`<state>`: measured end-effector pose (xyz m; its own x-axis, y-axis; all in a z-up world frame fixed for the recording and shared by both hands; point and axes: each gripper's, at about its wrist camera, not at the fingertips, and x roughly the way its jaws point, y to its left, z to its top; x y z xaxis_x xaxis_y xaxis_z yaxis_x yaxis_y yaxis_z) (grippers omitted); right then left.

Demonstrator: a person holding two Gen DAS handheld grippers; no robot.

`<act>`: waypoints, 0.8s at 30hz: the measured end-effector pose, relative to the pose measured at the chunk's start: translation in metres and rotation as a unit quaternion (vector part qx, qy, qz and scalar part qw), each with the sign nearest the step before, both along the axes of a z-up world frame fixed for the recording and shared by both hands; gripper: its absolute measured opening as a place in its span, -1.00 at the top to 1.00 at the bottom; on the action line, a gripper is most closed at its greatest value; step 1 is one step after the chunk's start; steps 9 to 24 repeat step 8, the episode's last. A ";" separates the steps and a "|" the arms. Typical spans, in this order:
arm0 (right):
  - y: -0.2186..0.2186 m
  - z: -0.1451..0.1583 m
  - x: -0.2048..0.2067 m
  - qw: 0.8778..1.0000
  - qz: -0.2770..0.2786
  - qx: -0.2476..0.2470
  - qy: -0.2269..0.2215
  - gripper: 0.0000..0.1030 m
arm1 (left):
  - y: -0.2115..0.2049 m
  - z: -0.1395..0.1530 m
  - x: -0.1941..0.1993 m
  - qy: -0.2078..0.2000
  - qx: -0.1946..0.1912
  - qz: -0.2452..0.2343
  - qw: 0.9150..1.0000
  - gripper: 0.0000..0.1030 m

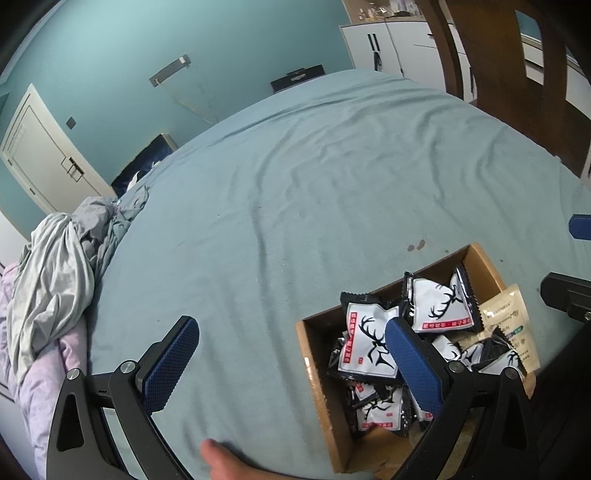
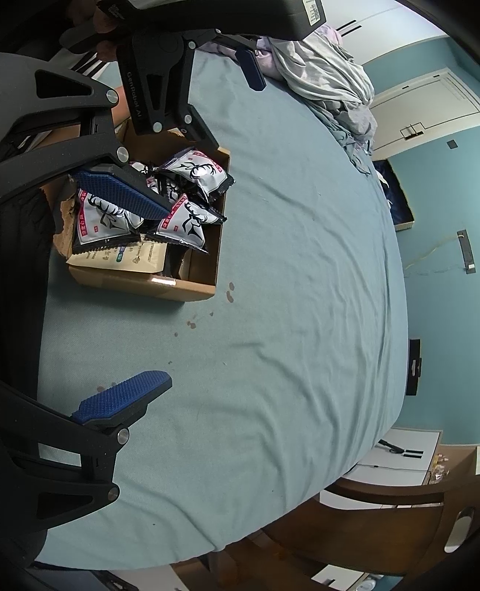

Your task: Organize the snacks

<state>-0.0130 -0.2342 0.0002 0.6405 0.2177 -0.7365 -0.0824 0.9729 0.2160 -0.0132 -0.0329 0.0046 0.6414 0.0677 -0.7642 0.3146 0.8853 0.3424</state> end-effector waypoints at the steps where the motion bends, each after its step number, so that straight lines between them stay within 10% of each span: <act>1: 0.000 0.000 0.001 1.000 0.001 -0.002 0.001 -0.63 | -0.001 0.000 -0.001 0.001 0.000 -0.002 1.000 -0.99; 24: 0.003 0.001 0.002 1.000 0.007 -0.008 0.002 -0.63 | -0.001 0.000 -0.001 0.001 -0.002 -0.007 1.000 -0.99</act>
